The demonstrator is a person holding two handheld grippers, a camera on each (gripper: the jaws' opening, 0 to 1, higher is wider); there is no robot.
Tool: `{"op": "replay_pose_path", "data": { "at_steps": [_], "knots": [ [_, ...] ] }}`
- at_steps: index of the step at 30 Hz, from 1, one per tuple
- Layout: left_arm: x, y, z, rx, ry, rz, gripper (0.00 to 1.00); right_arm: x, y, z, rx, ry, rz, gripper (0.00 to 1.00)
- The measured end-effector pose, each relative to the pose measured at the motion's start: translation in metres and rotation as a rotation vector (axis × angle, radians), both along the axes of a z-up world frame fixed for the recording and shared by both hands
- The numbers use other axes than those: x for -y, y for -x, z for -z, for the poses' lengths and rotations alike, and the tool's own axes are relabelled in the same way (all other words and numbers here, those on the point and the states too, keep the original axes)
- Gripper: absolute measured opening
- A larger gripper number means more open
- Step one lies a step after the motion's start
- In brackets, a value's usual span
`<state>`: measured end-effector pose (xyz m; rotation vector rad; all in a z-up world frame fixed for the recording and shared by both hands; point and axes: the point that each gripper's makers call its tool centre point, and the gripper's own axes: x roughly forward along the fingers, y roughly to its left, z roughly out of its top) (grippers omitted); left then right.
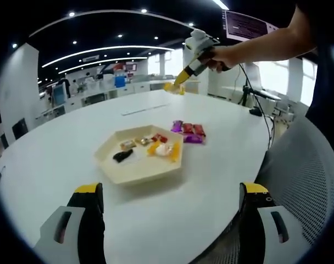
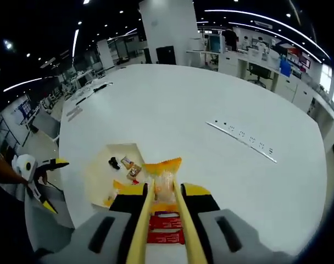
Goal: Place the target food into the container with the food tongs after gripping and lifting it, then release it inside without dropping or visibly crushing the food.
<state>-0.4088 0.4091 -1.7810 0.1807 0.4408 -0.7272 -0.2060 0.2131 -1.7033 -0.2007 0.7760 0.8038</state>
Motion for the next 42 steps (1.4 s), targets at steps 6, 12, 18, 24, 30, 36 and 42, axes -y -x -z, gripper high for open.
{"op": "replay_pose_path", "data": {
  "at_steps": [6, 12, 18, 24, 30, 36, 42],
  "knots": [
    [-0.001, -0.001, 0.0, 0.004, 0.002, -0.003, 0.99, -0.022, 0.005, -0.004, -0.011, -0.014, -0.014, 0.22],
    [0.0, -0.001, -0.001, 0.017, -0.006, 0.008, 0.99, -0.048, 0.015, -0.009, -0.009, -0.027, -0.057, 0.22],
    [0.001, 0.0, -0.001, 0.015, -0.012, 0.015, 0.99, -0.08, 0.024, -0.015, 0.016, -0.018, -0.125, 0.22],
    [0.001, 0.0, -0.004, 0.024, -0.009, 0.01, 0.99, -0.113, 0.04, -0.02, 0.045, -0.002, -0.2, 0.22],
    [0.002, -0.001, -0.004, 0.03, -0.005, 0.013, 0.99, -0.14, 0.05, -0.02, 0.037, -0.011, -0.238, 0.22],
    [0.002, 0.0, -0.005, 0.033, 0.0, 0.017, 0.99, -0.161, 0.061, -0.02, 0.034, -0.021, -0.269, 0.22],
    [0.002, -0.001, -0.013, 0.075, 0.0, 0.02, 0.99, -0.171, 0.067, -0.018, 0.033, -0.015, -0.283, 0.23]
  ]
}}
